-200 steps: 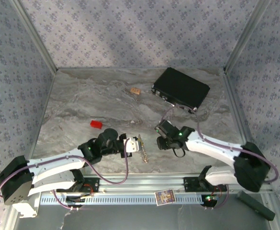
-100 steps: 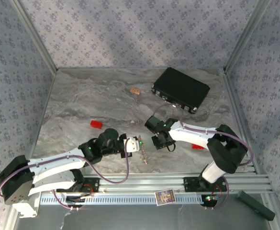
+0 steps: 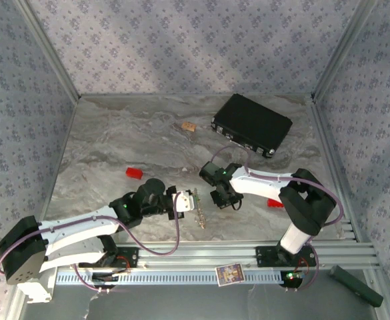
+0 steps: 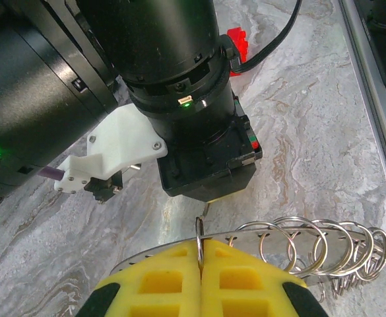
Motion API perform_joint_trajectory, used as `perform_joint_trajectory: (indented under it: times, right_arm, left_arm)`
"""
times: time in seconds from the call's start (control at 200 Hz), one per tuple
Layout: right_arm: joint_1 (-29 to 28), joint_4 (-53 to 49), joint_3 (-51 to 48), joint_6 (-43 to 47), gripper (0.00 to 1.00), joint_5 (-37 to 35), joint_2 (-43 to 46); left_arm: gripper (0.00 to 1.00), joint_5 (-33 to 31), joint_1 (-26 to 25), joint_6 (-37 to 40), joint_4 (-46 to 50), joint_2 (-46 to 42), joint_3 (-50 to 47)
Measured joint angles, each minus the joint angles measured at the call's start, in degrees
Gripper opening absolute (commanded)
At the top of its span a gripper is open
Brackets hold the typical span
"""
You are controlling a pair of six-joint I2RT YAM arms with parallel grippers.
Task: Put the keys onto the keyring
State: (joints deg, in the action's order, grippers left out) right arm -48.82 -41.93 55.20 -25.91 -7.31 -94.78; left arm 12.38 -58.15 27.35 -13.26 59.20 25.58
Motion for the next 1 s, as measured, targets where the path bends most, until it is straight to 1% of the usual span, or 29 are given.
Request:
perform_joint_trajectory:
  times: [0.115, 0.215, 0.365, 0.465, 0.52, 0.655, 0.71, 0.8, 0.999]
  right_arm:
    - [0.11, -0.15, 0.44, 0.02, 0.23, -0.07, -0.22]
    - [0.11, -0.15, 0.68, 0.04, 0.26, -0.42, -0.22]
    - [0.11, -0.17, 1.11, 0.07, 0.25, -0.59, -0.44]
    - [0.11, -0.13, 1.44, 0.22, 0.21, -0.87, -1.03]
    - [0.11, -0.15, 1.44, 0.33, 0.17, -0.90, -1.33]
    - [0.11, -0.26, 1.49, 0.48, 0.15, -1.11, -1.84]
    - [0.11, -0.35, 1.55, 0.50, 0.10, -1.29, -1.88]
    - [0.11, -0.57, 1.70, 0.83, 0.07, -1.55, -1.88]
    - [0.11, -0.94, 1.75, 0.92, 0.06, -1.95, -1.88]
  left_arm:
    - [0.00, 0.02, 0.00, 0.00, -0.02, 0.17, 0.00]
    - [0.00, 0.02, 0.00, 0.02, -0.17, 0.17, 0.02]
    - [0.00, 0.02, 0.00, 0.11, -0.17, 0.24, 0.02]
    - [0.00, 0.02, 0.00, 0.20, -0.17, 0.55, 0.11]
    - [0.00, 0.02, 0.00, 0.22, -0.15, 0.59, 0.13]
    - [0.00, 0.02, 0.00, 0.22, -0.17, 0.61, 0.15]
    - [0.00, 0.02, 0.00, 0.24, -0.17, 0.66, 0.17]
    - [0.00, 0.02, 0.00, 0.46, -0.20, 1.09, 0.28]
    - [0.00, 0.04, 0.00, 0.63, -0.17, 1.31, 0.61]
